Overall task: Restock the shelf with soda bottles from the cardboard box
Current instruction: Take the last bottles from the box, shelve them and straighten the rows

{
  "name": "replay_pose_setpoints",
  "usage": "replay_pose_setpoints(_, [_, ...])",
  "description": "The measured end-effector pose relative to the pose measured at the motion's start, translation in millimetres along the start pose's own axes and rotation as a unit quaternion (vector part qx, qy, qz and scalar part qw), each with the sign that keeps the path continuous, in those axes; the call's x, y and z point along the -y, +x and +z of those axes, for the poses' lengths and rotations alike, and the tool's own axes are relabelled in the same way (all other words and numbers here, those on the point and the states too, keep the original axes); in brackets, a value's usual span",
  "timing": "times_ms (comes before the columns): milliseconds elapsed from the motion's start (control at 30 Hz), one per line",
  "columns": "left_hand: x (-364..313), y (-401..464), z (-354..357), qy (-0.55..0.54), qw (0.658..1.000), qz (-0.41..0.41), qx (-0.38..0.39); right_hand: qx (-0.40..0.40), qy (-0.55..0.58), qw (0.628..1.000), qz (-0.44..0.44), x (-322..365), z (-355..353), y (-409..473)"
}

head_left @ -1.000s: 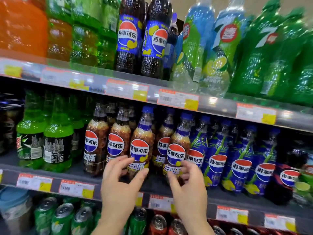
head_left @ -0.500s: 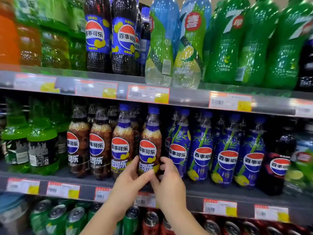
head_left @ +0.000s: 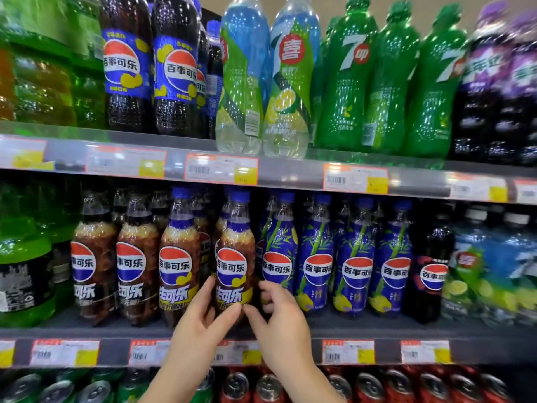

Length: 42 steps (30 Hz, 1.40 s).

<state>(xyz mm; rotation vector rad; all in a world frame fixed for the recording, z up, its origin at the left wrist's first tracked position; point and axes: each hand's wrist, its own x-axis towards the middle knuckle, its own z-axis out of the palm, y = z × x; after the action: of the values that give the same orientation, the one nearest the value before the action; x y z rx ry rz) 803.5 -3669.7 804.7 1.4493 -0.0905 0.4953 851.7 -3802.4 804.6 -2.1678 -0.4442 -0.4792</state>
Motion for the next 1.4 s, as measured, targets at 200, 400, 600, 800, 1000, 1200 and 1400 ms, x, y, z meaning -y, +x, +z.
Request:
replay_pose_setpoints(200, [12.7,-5.3,-0.3,0.109,0.994,0.025,-0.004,0.004,-0.012,1.0,-0.002,-7.1,-7.9,-3.3])
replay_pose_setpoints(400, [6.8,7.0,1.1,0.019,0.999,-0.004,-0.048,0.054,-0.033,0.998,0.006,5.6,13.3,4.5])
replay_pose_setpoints(600, [-5.8,16.8,2.9,-0.015,0.999,-0.044,-0.005,0.007,-0.049,0.999,0.011,10.0,29.1,9.0])
replay_pose_setpoints(800, [-1.4,27.6,5.5,-0.019,0.999,-0.043,-0.019,0.004,-0.076,0.997,0.032,18.2,29.7,14.1])
replay_pose_setpoints(1000, [6.5,34.5,7.6,-0.02,0.998,-0.051,-0.02,0.032,-0.081,0.994,0.069,22.2,25.3,18.6])
replay_pose_setpoints(1200, [10.7,31.6,5.9,-0.003,0.999,-0.041,-0.013,0.043,-0.088,0.993,0.059,22.2,20.1,15.4])
replay_pose_setpoints(1400, [10.0,30.5,6.7,0.004,0.999,-0.041,-0.011,0.043,-0.088,0.993,0.058,19.0,22.0,15.5])
